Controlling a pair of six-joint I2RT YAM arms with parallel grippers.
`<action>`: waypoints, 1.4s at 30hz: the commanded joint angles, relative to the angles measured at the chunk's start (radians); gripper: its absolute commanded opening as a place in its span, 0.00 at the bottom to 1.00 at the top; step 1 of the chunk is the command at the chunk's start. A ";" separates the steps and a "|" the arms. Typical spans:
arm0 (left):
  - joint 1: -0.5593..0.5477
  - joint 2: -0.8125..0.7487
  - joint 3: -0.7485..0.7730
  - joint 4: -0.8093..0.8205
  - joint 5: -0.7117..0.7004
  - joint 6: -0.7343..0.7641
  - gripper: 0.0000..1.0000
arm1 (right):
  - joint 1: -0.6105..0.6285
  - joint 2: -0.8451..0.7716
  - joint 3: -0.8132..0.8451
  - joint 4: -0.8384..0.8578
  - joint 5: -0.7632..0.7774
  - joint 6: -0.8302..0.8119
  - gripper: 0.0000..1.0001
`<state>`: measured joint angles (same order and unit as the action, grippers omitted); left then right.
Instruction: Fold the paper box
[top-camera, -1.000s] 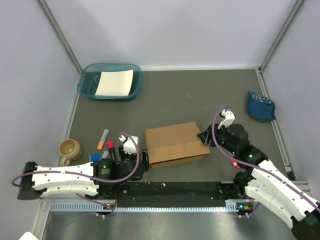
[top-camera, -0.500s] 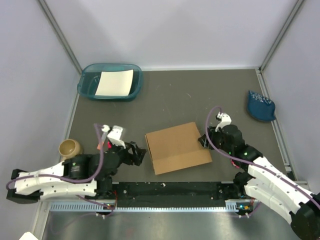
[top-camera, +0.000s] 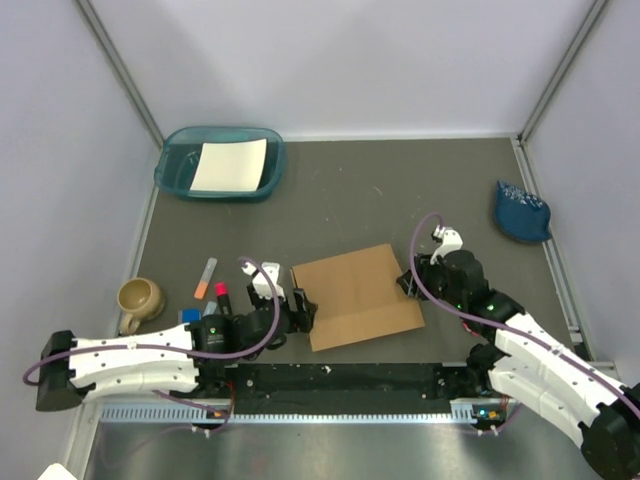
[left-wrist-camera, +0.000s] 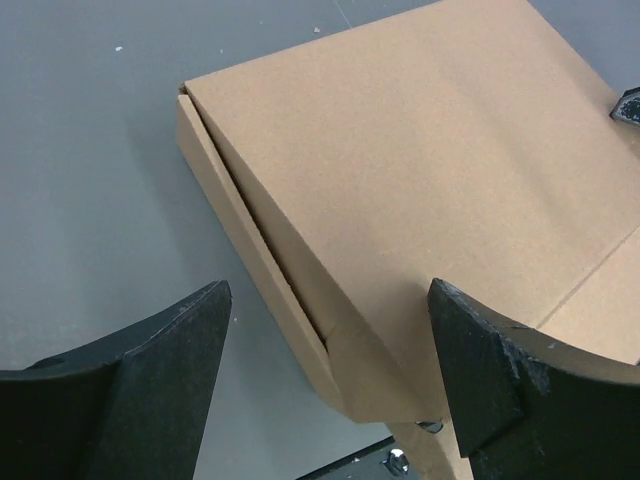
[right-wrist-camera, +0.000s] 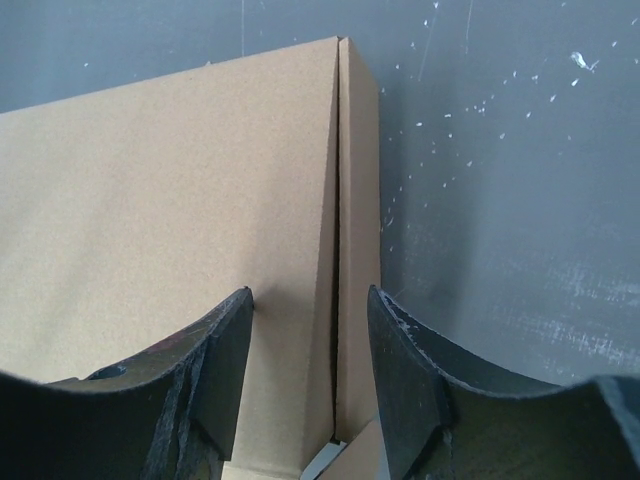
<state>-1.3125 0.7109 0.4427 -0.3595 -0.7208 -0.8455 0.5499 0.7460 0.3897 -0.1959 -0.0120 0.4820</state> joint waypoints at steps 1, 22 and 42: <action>0.009 0.019 0.005 0.053 -0.023 -0.127 0.82 | 0.010 -0.007 0.054 -0.037 0.009 -0.013 0.50; 0.009 -0.137 -0.214 0.224 0.112 -0.360 0.77 | 0.010 0.006 0.034 -0.005 -0.006 0.035 0.50; 0.010 -0.159 -0.346 0.570 0.120 -0.374 0.59 | 0.010 -0.050 -0.029 0.027 -0.045 0.109 0.50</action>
<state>-1.3041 0.5644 0.1318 0.0834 -0.5922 -1.2060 0.5499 0.7200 0.3824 -0.2066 -0.0292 0.5556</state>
